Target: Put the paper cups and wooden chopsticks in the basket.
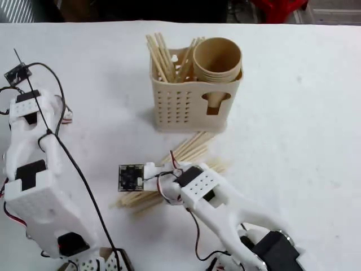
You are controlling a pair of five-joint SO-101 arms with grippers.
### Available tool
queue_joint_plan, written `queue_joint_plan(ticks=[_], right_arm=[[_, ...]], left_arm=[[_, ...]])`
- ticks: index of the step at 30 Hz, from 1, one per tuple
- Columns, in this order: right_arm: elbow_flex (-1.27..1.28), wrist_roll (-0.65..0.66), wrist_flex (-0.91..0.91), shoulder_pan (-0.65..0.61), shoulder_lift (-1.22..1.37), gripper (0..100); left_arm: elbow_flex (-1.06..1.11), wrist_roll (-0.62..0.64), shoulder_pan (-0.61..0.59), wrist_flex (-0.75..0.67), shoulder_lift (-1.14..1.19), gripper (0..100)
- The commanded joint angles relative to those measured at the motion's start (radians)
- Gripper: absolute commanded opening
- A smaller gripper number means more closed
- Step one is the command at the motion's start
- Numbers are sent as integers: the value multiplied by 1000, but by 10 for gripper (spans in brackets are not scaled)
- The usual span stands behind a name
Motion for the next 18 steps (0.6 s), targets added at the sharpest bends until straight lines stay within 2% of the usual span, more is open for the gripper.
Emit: queue_joint_plan(ticks=[1, 6, 18], right_arm=[[-17, -21, 2, 15, -44, 18], [-17, -66, 47, 38, -151, 18], [-32, -69, 90, 65, -298, 16]], left_arm=[[-12, 12, -7, -15, -7, 109], [-12, 12, -7, -15, -7, 109], [-12, 12, -7, -15, -7, 109]])
